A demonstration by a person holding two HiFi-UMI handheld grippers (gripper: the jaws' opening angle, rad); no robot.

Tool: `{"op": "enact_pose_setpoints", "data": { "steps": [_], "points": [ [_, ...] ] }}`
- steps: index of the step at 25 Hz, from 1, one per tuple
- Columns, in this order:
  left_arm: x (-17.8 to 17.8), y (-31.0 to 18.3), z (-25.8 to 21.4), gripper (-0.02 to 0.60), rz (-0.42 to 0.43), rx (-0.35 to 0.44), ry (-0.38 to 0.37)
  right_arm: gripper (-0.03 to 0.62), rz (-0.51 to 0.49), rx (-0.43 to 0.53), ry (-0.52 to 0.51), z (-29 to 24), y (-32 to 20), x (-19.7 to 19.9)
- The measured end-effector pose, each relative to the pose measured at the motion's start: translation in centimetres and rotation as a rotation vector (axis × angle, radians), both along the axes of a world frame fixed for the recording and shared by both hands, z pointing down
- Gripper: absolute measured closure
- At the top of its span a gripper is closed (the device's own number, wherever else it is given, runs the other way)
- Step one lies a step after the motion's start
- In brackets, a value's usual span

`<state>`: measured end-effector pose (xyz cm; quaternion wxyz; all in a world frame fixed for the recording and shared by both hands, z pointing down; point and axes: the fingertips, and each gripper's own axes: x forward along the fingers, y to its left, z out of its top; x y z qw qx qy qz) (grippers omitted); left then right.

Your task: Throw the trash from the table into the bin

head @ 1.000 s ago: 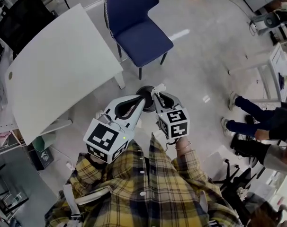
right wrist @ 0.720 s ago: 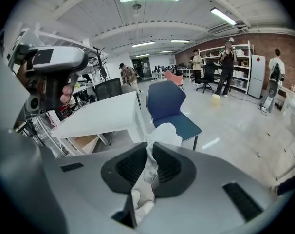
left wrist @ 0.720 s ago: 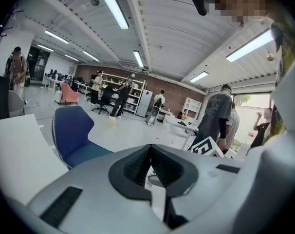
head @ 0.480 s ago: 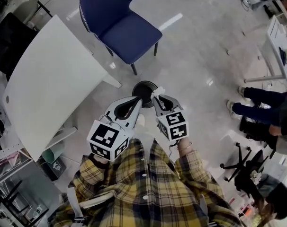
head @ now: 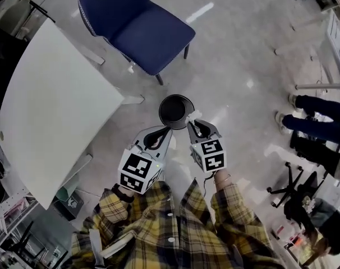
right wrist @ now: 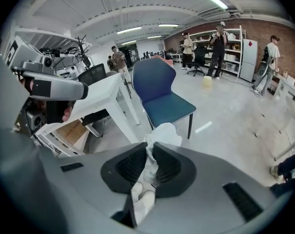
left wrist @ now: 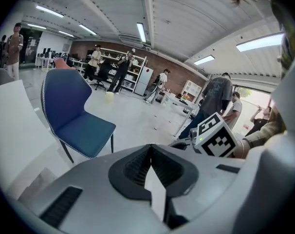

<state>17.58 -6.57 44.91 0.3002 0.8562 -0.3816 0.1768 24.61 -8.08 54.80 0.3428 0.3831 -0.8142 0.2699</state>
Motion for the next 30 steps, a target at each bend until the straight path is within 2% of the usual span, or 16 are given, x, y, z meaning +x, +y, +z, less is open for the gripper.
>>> {"op": "enact_pose_setpoints", "data": {
  "steps": [3, 12, 21, 26, 30],
  "points": [
    [0.6, -0.7, 4.3, 0.572, 0.031, -0.021, -0.010, 0.560, 0.010, -0.032, -0.005, 4.1, -0.1, -0.3],
    [0.4, -3.7, 17.9, 0.572, 0.008, -0.053, -0.031, 0.560, 0.061, -0.054, -0.039, 17.7, -1.6, -1.1],
    [-0.6, -4.2, 32.9, 0.572, -0.039, -0.216, -0.030, 0.560, 0.146, -0.129, -0.006, 32.7, -2.0, -1.1],
    [0.0, -4.2, 38.4, 0.572, 0.002, -0.250, -0.064, 0.559, 0.163, -0.203, -0.003, 39.3, -1.7, -1.0],
    [0.5, -4.0, 40.7, 0.572, 0.039, -0.262, -0.092, 0.499, 0.194, -0.266, -0.027, 42.2, -2.0, -0.7]
  ]
}}
